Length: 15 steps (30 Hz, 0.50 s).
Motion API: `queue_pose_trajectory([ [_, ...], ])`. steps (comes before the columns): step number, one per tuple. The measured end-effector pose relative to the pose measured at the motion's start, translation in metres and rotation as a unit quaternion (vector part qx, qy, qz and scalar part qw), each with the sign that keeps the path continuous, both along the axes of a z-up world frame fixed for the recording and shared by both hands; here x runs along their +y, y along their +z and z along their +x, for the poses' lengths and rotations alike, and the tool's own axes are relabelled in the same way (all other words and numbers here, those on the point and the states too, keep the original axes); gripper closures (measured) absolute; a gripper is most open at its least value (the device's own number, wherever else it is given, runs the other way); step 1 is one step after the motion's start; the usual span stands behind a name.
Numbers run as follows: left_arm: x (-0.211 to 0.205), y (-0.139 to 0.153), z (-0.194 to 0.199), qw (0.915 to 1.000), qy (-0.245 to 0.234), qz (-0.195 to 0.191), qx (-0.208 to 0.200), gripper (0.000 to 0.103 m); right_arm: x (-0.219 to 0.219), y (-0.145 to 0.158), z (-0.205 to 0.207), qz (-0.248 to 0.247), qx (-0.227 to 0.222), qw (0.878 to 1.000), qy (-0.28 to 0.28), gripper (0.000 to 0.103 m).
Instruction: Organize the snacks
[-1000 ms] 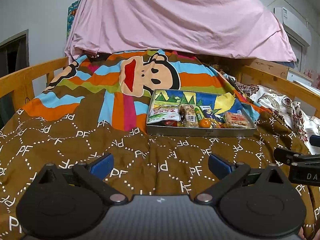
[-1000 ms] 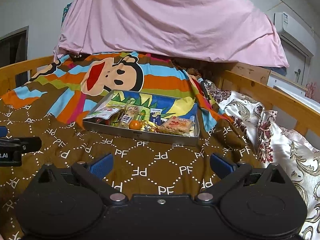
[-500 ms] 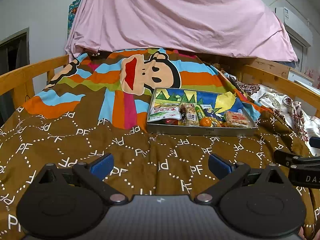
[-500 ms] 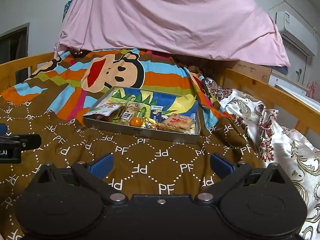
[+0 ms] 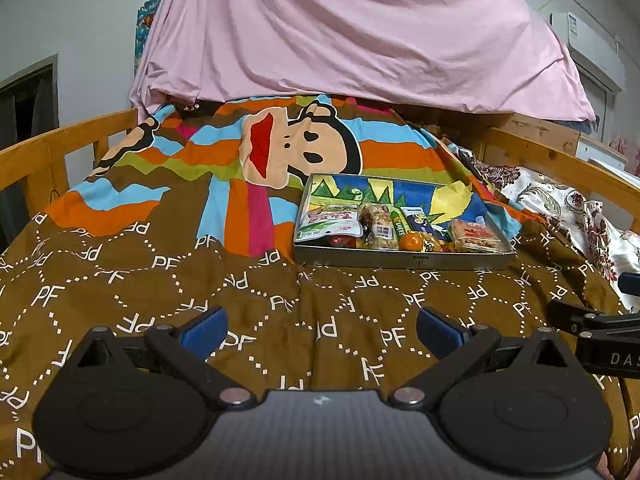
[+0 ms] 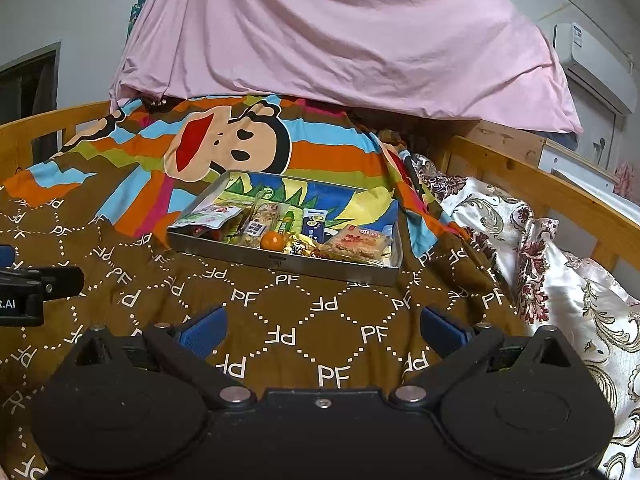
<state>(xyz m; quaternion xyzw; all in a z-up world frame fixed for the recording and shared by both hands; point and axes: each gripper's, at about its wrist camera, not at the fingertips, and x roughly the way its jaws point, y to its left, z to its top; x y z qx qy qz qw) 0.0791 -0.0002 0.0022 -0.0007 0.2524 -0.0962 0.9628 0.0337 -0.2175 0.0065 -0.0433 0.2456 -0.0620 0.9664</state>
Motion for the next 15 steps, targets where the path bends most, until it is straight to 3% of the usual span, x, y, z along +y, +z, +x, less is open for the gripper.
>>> queue_pose_trajectory([
  [15,0.0003,-0.0040,-0.0009,1.0000,-0.007,-0.001,0.007,0.001,0.0019,-0.0046,-0.0006,-0.003,0.005,1.000,0.003,0.001],
])
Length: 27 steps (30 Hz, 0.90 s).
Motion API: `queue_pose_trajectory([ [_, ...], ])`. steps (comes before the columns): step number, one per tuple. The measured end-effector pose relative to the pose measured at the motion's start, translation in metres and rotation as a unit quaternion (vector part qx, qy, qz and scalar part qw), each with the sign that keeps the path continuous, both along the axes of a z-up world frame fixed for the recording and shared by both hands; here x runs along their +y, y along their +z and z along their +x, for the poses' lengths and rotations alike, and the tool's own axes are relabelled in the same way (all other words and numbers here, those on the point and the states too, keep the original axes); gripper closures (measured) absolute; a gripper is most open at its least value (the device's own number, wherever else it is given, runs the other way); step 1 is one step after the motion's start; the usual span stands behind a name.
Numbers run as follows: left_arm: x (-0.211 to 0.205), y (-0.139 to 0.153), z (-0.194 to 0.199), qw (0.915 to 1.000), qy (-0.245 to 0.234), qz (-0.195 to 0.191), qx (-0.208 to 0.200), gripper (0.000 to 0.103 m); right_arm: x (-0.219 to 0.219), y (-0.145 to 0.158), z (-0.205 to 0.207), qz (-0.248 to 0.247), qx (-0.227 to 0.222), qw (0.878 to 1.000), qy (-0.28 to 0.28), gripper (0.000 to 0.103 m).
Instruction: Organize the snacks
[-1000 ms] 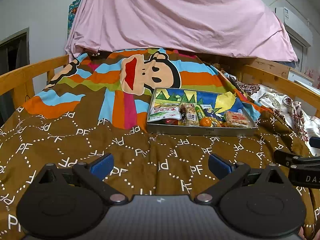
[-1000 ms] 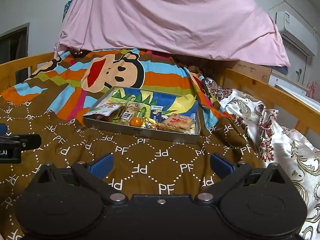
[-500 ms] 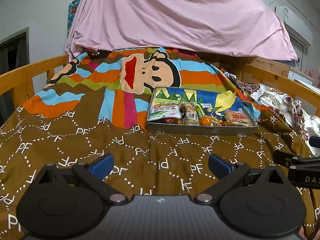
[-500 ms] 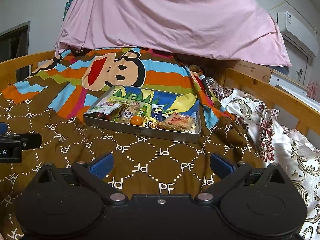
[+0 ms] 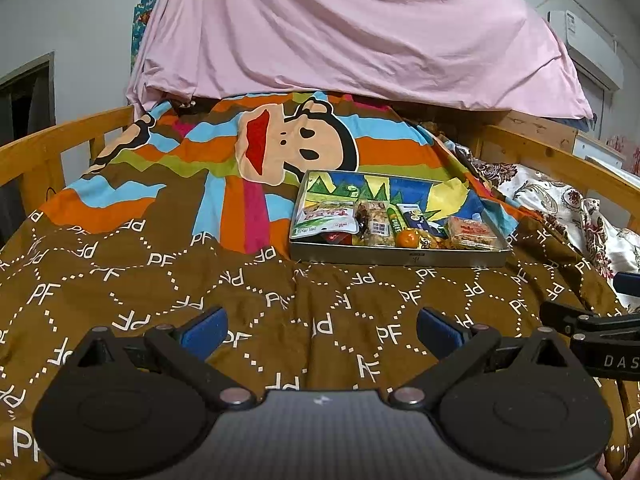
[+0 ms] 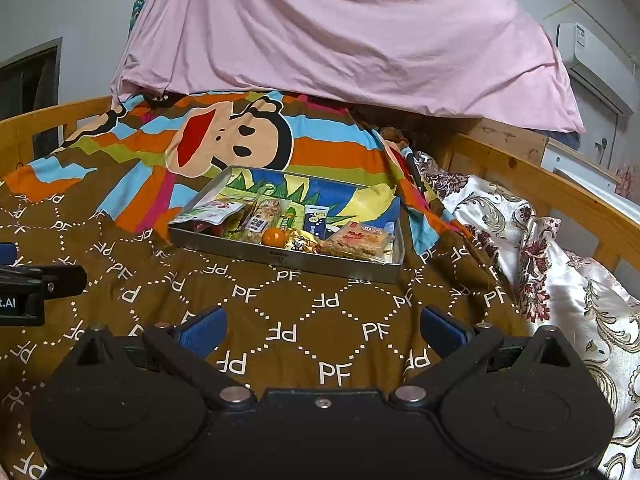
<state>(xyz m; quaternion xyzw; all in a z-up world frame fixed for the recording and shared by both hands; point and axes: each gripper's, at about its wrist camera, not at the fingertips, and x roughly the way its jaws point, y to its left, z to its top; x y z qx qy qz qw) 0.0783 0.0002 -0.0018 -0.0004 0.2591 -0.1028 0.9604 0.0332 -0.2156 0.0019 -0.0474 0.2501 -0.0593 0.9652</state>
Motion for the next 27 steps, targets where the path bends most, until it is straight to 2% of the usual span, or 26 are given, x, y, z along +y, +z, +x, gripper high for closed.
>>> queue_pose_trajectory([
  [12,0.000,-0.007,0.013,0.9973,0.015,-0.003,0.072,0.001,0.001,0.001,0.001,-0.003,0.007,1.000,0.003,0.001],
  [18,0.006,-0.008,0.014,0.9971,0.020,-0.015,0.072,0.001,0.001,0.001,0.002,-0.003,0.008,1.000,0.004,0.001],
  [27,0.001,-0.013,0.019,0.9950,0.028,0.004,0.095,0.000,0.002,-0.002,0.003,-0.007,0.018,1.000,0.007,0.001],
])
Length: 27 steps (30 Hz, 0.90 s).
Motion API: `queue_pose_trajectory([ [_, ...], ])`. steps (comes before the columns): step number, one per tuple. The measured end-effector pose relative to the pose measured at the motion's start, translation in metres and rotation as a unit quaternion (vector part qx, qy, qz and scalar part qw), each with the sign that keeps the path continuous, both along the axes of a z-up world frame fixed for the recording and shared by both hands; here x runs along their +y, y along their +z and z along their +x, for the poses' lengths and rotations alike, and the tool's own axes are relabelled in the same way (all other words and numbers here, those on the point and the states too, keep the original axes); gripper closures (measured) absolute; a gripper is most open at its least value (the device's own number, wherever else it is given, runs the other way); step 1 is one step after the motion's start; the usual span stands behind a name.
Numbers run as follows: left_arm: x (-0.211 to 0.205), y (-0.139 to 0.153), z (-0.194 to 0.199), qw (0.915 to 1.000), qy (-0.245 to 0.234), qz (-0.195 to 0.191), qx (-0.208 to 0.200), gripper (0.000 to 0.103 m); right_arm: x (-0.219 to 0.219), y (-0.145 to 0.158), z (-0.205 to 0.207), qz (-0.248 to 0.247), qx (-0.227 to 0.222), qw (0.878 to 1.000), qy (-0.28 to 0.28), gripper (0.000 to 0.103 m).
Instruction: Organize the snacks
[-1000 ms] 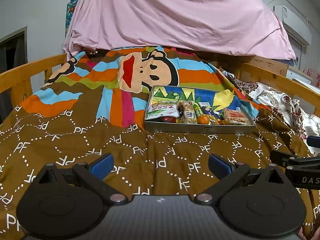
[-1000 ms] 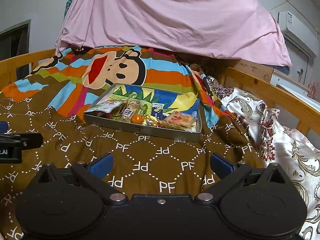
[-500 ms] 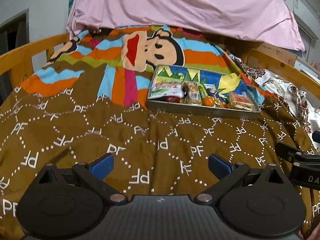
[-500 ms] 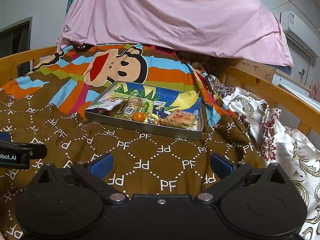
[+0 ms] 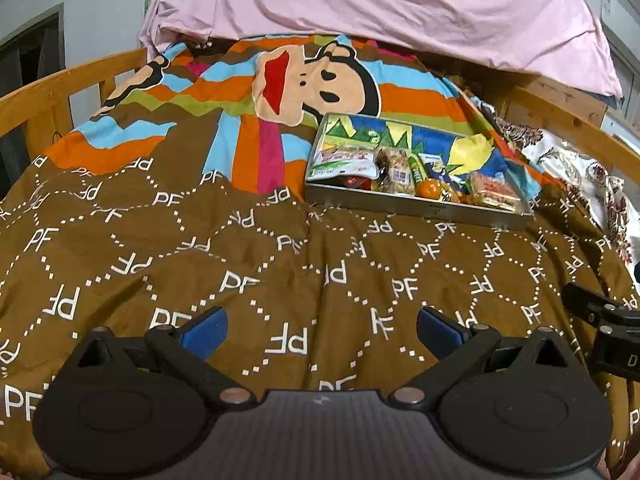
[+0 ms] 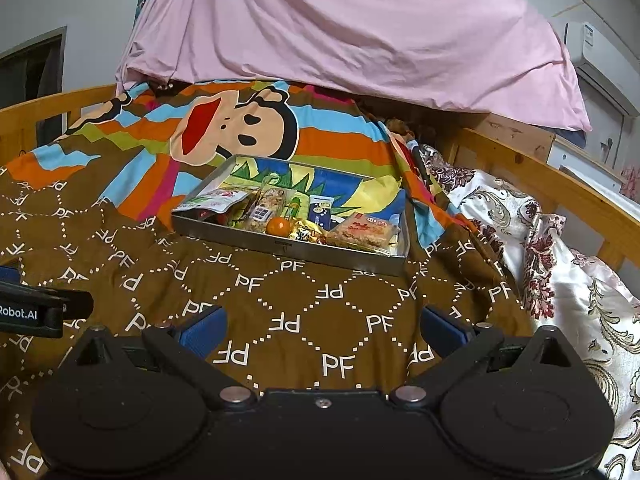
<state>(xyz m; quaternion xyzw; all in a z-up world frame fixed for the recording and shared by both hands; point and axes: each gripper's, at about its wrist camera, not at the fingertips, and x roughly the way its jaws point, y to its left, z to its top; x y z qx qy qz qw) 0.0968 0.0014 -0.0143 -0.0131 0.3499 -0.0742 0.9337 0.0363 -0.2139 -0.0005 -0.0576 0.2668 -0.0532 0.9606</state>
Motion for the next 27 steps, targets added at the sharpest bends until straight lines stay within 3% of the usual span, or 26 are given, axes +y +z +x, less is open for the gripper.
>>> queue_pose_trajectory([
  [27,-0.0003,-0.0062,0.0047,0.9996,0.001,0.012,0.024,0.001,0.0039,-0.0004,0.0050,-0.009,0.012,1.000,0.007,0.001],
])
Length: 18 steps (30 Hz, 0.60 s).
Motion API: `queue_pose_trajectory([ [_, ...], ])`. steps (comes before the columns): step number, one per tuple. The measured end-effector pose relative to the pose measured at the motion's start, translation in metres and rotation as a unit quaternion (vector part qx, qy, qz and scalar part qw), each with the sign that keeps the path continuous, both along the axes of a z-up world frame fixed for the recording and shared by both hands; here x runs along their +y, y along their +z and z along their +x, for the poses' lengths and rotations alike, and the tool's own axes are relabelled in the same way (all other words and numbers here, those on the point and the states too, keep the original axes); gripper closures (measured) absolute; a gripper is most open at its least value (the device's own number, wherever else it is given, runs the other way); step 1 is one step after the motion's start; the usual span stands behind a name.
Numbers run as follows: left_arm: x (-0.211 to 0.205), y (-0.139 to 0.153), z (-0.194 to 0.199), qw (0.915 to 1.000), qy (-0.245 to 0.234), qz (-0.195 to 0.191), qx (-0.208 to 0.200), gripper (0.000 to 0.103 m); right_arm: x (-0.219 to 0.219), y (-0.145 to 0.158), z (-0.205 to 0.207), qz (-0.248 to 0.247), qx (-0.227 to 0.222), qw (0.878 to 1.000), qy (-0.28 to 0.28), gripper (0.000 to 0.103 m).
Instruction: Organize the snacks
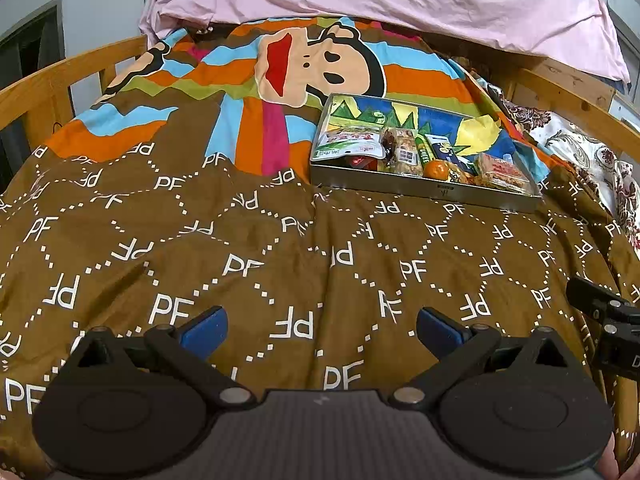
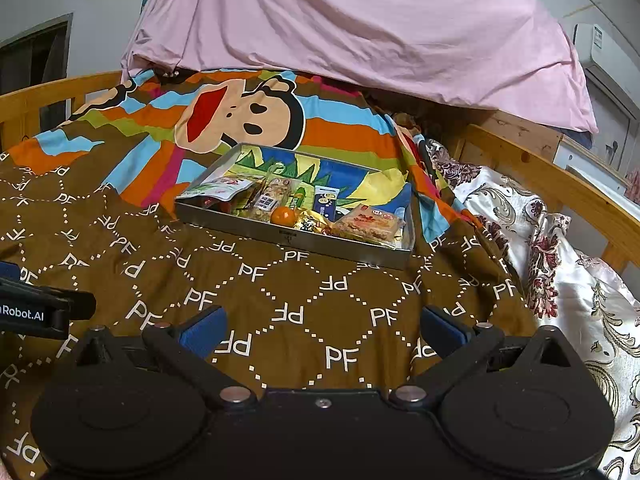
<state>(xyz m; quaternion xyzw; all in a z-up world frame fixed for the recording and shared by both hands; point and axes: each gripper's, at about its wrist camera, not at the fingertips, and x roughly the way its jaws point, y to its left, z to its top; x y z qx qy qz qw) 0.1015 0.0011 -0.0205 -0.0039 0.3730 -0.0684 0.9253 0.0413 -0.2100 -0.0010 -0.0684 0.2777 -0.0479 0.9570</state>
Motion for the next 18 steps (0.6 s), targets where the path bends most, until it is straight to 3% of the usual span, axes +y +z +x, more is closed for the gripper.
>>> queue_pose_trajectory([
  [18,-0.0007,-0.0008,0.0002,1.0000,-0.003,0.002,0.003,0.001,0.0005,-0.0008,0.0004,-0.001,0.002,1.000,0.001,0.001],
])
